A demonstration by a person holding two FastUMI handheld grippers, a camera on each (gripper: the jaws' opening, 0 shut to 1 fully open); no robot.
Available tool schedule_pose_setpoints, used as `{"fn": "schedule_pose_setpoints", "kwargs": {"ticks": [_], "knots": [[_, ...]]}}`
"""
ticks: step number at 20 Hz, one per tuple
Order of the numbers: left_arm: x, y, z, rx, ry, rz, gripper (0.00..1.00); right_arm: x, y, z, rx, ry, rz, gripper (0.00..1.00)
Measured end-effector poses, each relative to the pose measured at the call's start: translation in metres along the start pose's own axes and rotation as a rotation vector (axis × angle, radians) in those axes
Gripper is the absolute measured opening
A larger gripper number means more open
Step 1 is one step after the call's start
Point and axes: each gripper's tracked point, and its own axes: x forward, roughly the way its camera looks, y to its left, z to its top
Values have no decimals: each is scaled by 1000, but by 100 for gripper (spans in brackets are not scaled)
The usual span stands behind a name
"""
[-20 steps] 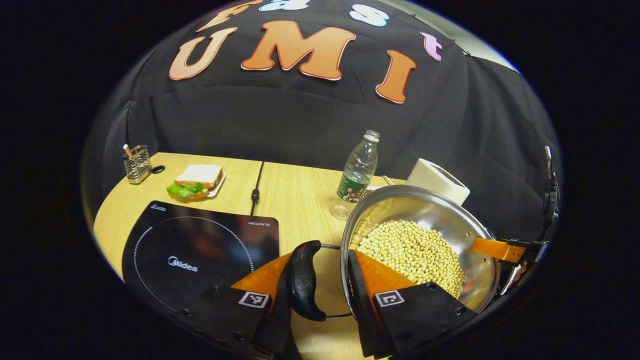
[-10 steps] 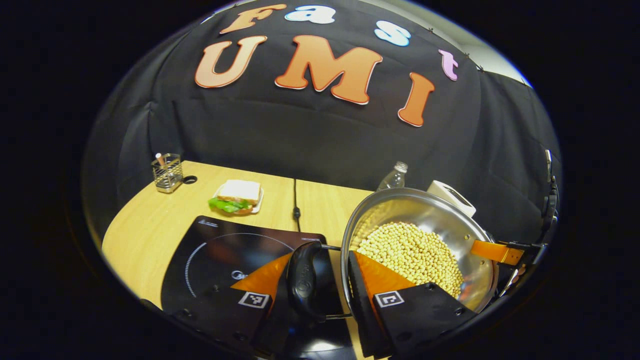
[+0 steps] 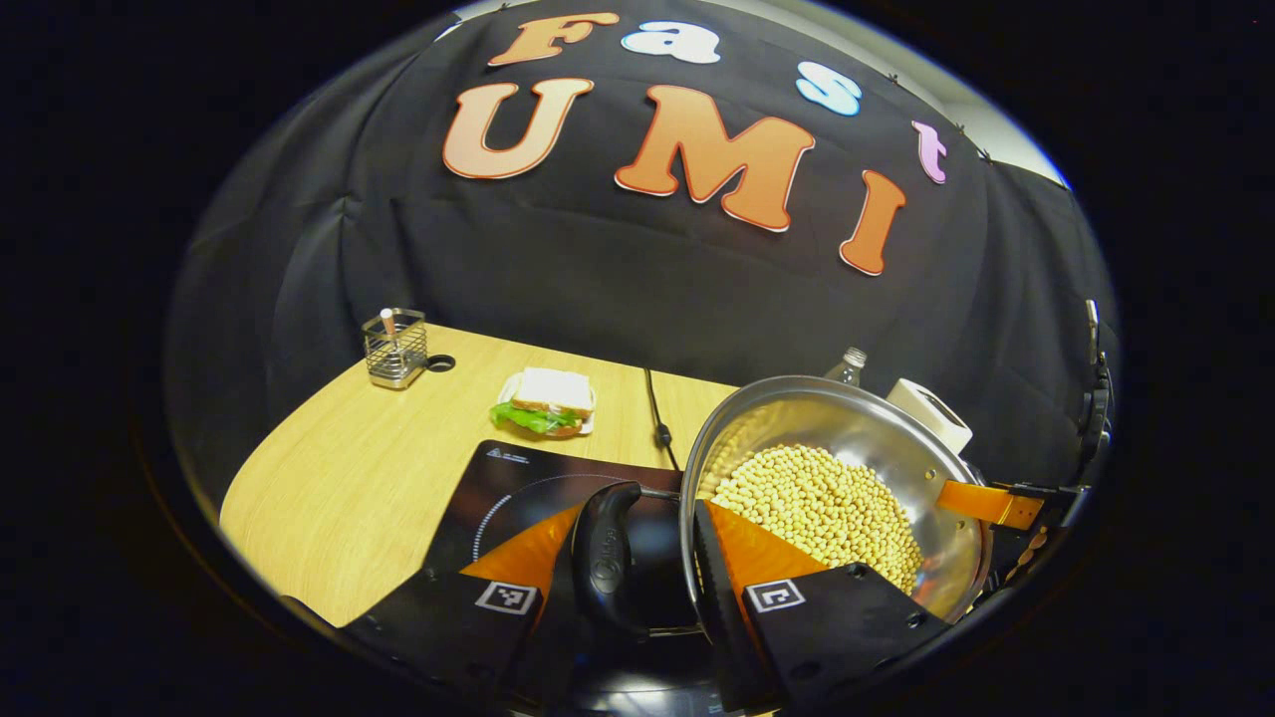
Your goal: First push the handle of the pot to place it horizontally, then grasp the pot with both hands and set it on the induction cooktop.
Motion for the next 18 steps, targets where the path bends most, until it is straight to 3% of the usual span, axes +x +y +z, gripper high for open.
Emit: {"fn": "schedule_pose_setpoints", "kwargs": {"ticks": [18], "knots": [[-6, 119, -17, -39, 43, 111, 62, 31, 105, -43, -33, 99, 95, 46]]}}
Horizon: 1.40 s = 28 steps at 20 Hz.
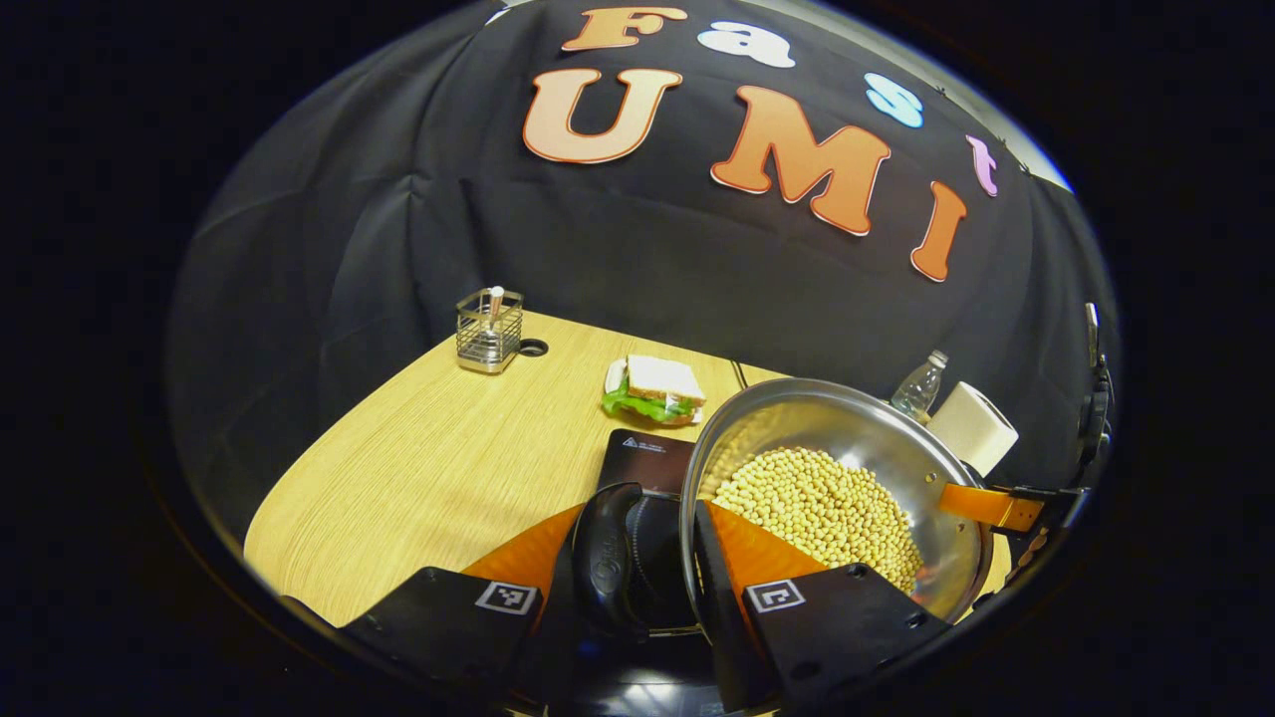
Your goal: First push the handle of the pot to place it horizontally, then grasp the pot with both hands and set it on the induction cooktop.
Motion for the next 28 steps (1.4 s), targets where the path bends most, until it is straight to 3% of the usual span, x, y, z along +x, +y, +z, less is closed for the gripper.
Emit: {"fn": "schedule_pose_setpoints", "kwargs": {"ticks": [10, 17, 19, 21, 22, 24, 28], "knots": [[16, 16, -19, -36, 53, -3, 62, 14, 10, -18, -6, 70, -1, 47], [14, 17, -15, -21, 34, 7, 66, 10, 6, -9, -29, 50, 16, 61], [2, 16, 17, 30, -69, 24, 70, -1, 1, 4, -42, 14, 24, 70], [-23, 8, 56, 85, -176, 27, 71, -14, -14, 24, -45, -34, 6, 86], [-38, 3, 75, 96, -219, 20, 84, -24, -21, 36, -41, -59, 0, 93], [-66, -11, 113, 96, -289, -2, 99, -47, -38, 59, -44, -114, -17, 94], [-132, -7, 185, 146, -467, 58, 98, -106, -79, 111, -81, -241, -67, 94]]}}
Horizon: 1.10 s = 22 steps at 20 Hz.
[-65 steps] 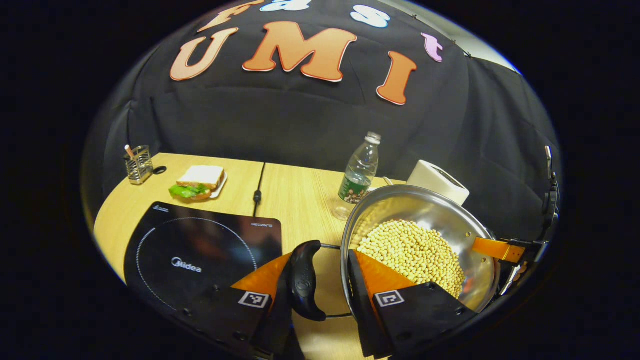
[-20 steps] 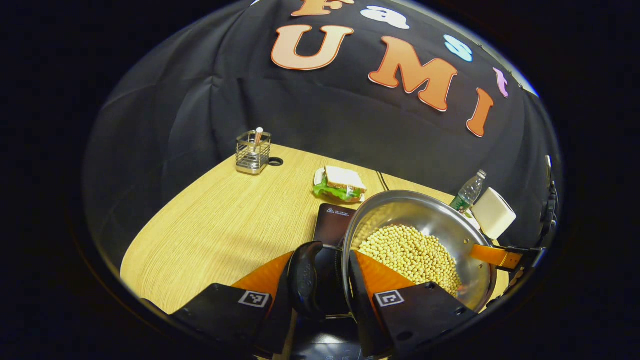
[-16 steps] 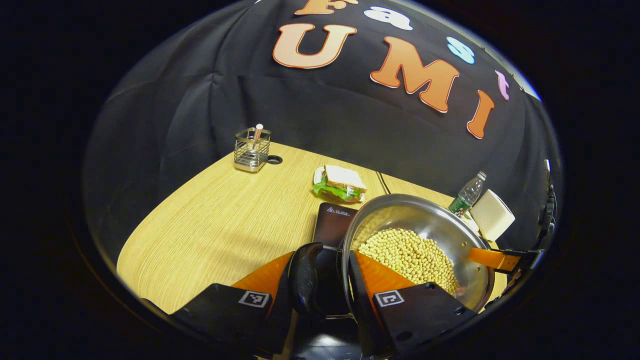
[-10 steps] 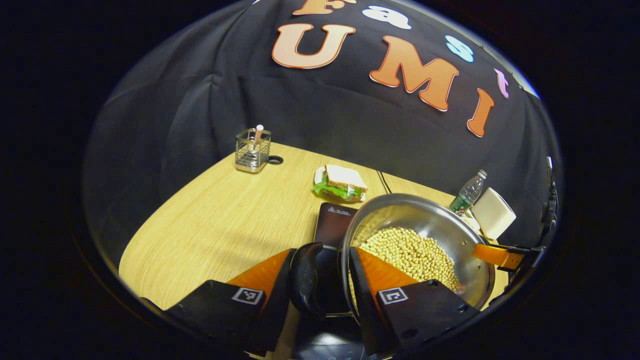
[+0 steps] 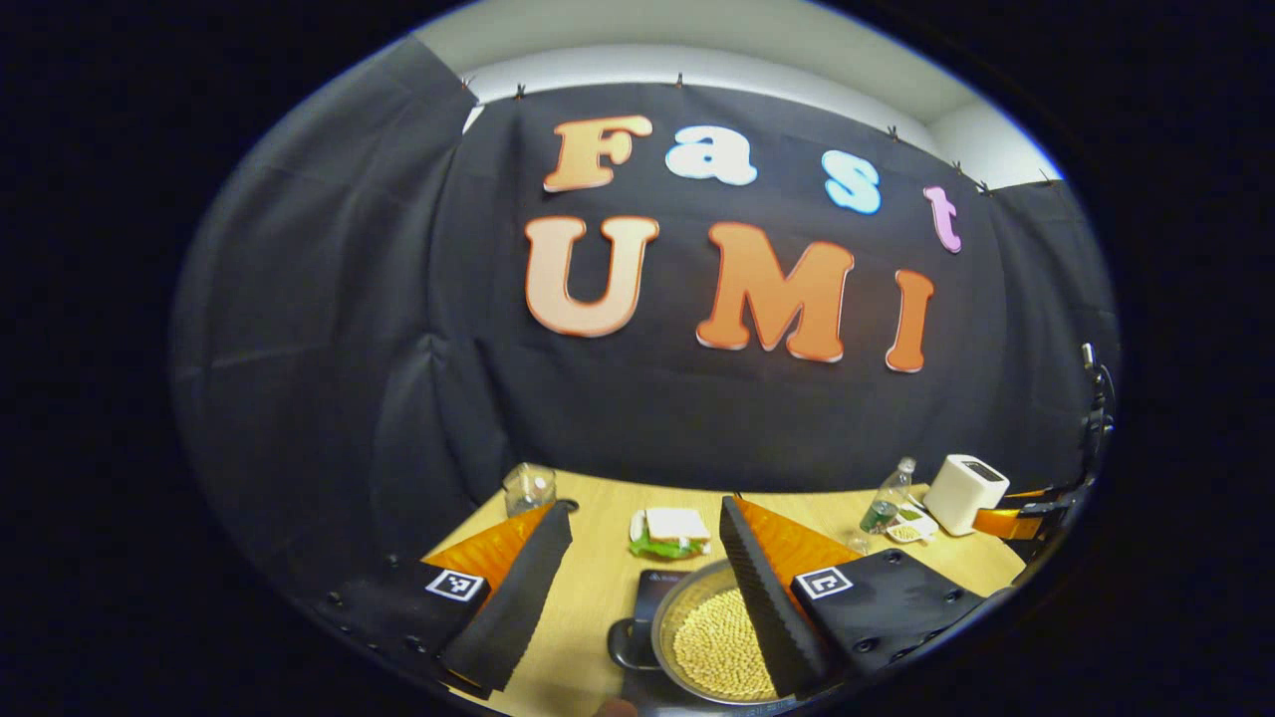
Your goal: First push the handle of the pot to place it horizontally, then grasp the pot with both hands and set it on the induction cooktop.
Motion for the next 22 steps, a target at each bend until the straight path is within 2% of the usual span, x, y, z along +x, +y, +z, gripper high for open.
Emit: {"fn": "schedule_pose_setpoints", "kwargs": {"ticks": [2, 3, 5, 8, 11, 13, 15, 16, 18, 22], "knots": [[-23, 5, 41, -1, -71, 14, 96, -24, -23, 33, 0, -71, -24, 93], [-32, 3, 58, -18, -95, 6, 99, -34, -35, 46, -3, -99, -37, 94], [-53, 3, 86, -37, -124, -25, 96, -58, -58, 68, -18, -149, -71, 94], [-77, 20, 126, -36, -157, -24, 97, -90, -79, 93, -27, -197, -84, 93], [-101, 55, 160, 28, -216, 72, 96, -117, -96, 116, -25, -235, -77, 93], [-115, 57, 171, 24, -225, 81, 99, -135, -108, 135, -20, -270, -82, 93], [-126, 65, 186, 15, -254, 90, 99, -146, -124, 147, -26, -305, -119, 93], [-130, 70, 194, 25, -270, 107, 96, -151, -130, 152, -35, -320, -136, 93], [-135, 76, 200, 52, -290, 135, 99, -162, -137, 155, -43, -335, -157, 93], [-137, 67, 201, 65, -291, 126, 97, -178, -151, 164, -31, -364, -196, 93]]}}
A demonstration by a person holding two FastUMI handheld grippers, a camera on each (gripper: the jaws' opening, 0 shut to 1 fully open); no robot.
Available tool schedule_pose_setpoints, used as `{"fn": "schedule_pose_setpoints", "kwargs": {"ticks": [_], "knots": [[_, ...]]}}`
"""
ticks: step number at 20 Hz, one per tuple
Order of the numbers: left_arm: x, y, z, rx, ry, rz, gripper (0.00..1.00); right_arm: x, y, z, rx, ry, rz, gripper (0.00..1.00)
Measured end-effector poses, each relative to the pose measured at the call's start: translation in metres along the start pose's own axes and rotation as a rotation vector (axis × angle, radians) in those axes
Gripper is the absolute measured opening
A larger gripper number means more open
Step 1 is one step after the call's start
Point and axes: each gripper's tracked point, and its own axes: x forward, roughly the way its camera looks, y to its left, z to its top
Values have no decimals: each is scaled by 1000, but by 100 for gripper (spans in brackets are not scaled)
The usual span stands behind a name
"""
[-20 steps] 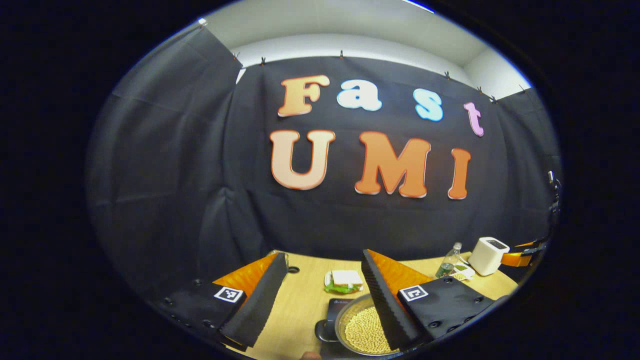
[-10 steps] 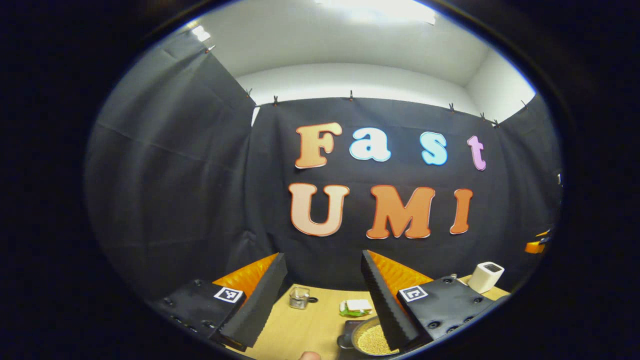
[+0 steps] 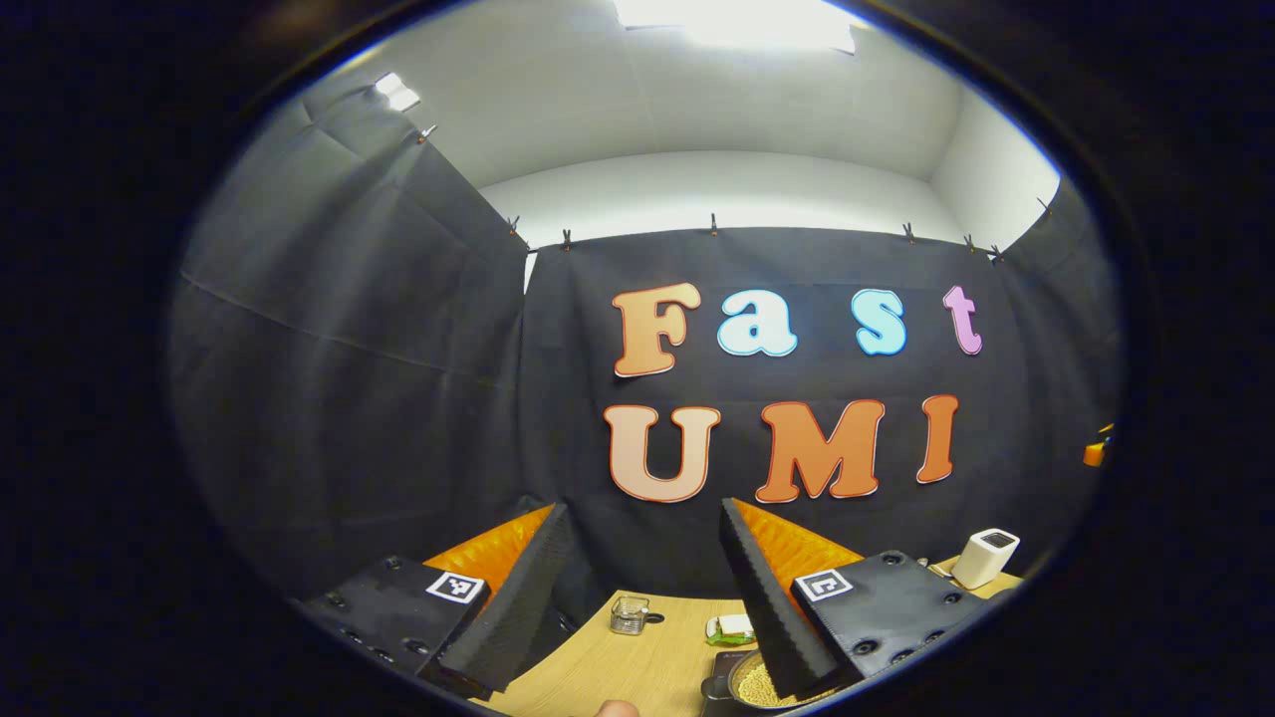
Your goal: First push the handle of the pot to place it horizontally, then grasp the pot with both hands and set it on the induction cooktop.
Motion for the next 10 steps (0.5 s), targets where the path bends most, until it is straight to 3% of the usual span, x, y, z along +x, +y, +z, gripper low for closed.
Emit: {"fn": "schedule_pose_setpoints", "kwargs": {"ticks": [7, 8, 10], "knots": [[8, 1, -11, -15, 28, 10, 99, -10, -7, 4, -4, -27, -20, 93], [9, 1, -11, -15, 33, 9, 99, -10, -8, 3, -8, -26, -22, 99], [11, 0, -13, -12, 33, 9, 99, -12, -9, 0, -13, -22, -26, 99]]}}
